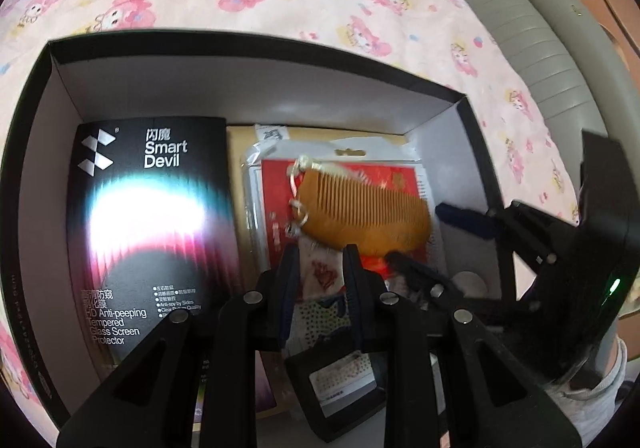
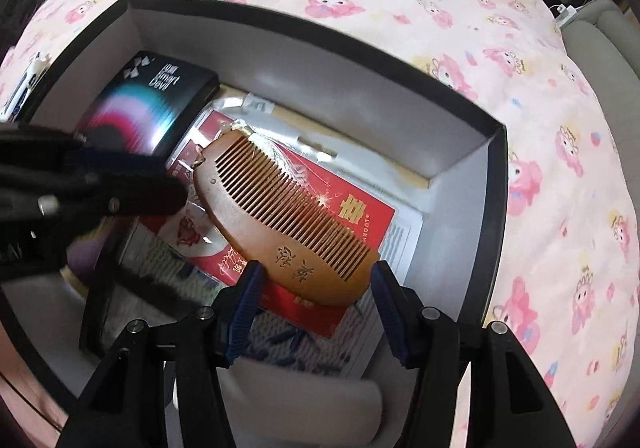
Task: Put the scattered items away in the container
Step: 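Open the right gripper and release the comb inside the box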
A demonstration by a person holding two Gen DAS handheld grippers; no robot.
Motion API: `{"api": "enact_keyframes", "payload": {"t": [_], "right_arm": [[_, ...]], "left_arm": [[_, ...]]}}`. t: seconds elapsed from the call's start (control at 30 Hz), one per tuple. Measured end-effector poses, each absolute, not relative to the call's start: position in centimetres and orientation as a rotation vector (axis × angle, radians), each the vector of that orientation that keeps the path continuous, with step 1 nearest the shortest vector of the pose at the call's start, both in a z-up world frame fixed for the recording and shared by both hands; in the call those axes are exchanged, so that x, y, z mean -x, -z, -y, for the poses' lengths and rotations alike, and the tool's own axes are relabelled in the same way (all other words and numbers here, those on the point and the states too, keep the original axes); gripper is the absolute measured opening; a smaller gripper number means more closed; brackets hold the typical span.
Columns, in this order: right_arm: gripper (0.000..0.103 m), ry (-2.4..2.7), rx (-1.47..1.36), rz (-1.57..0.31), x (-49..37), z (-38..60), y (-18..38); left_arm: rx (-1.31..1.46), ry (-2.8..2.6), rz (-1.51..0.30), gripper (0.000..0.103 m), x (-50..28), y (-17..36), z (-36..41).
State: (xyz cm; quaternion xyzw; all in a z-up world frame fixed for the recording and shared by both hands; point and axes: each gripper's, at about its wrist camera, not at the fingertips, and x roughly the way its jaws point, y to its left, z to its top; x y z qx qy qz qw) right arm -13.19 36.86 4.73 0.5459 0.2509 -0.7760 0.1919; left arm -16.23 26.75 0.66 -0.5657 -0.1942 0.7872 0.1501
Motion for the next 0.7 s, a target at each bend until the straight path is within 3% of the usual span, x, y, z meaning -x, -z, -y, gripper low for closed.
{"api": "enact_keyframes", "payload": {"t": [0.2, 0.43, 0.7], "right_arm": [[0.052, 2.225, -1.515, -0.628, 13.7, -36.5, -6.0], [0.052, 2.169, -1.437, -0.787, 11.5, -34.5, -6.1], [0.052, 2.254, -1.428, -0.607, 14.1, -33.1, -6.0]], "left_arm": [[1.653, -2.252, 0.561, 0.021, 16.3, 0.0, -26.6], [1.636, -2.281, 0.567, 0.021, 16.3, -0.3, -26.4], [1.657, -2.258, 0.522, 0.021, 16.7, 0.1, -27.5]]}}
